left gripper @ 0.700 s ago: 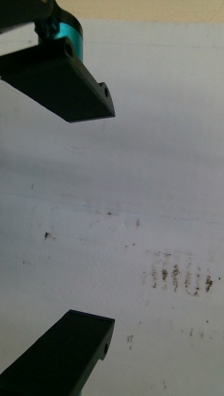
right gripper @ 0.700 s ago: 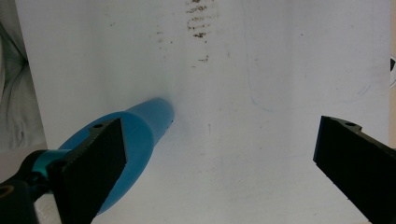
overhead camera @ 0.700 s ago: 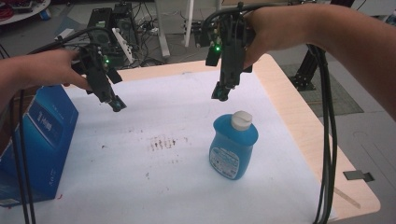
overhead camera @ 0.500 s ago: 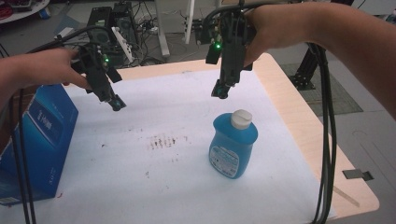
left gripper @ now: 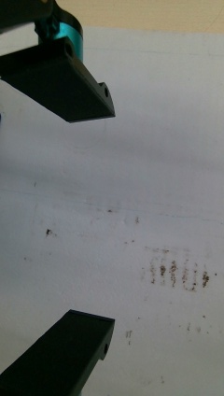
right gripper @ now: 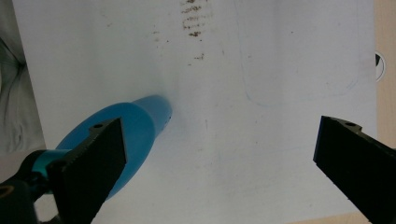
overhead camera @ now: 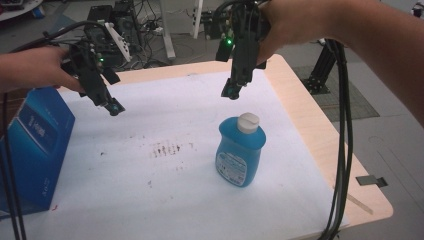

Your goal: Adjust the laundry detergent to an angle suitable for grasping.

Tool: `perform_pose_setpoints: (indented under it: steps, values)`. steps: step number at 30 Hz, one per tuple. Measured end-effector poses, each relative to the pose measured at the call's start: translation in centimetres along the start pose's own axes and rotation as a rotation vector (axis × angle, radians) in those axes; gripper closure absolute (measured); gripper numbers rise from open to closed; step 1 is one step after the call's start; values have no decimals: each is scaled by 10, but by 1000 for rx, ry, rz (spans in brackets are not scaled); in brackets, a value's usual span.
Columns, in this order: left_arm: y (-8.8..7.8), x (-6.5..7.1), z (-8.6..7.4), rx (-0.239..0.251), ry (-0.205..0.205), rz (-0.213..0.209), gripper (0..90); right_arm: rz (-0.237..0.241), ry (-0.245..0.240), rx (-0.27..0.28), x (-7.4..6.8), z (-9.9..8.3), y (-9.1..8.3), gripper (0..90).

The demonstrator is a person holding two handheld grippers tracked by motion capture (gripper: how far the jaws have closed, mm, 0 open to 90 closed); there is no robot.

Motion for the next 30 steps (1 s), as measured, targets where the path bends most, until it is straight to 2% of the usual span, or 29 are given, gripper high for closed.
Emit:
perform_pose_setpoints:
  steps: [4, 6, 18, 30]
  values:
    - [0, 3, -2, -3, 7, 4, 23, -8, 19, 18, -4, -8, -3, 20]
    - [-1, 4, -4, -2, -7, 10, 23, -8, 14, 14, -5, -11, -4, 20]
    - [-9, 7, -5, 4, -11, 35, 23, -27, 41, 12, -11, -29, -7, 21]
    - [-15, 12, -6, 11, -16, 45, 23, -33, 57, 23, -17, -36, -6, 20]
Point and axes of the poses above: each handheld gripper's, and its own axes: y roughly forward along the jaws, z roughly out of its top, x roughly to its right, the point moved 7 cm from there along y, roughly forward along the jaws, and after that the axes turned 15 degrees about z, right-handed, at the moved point
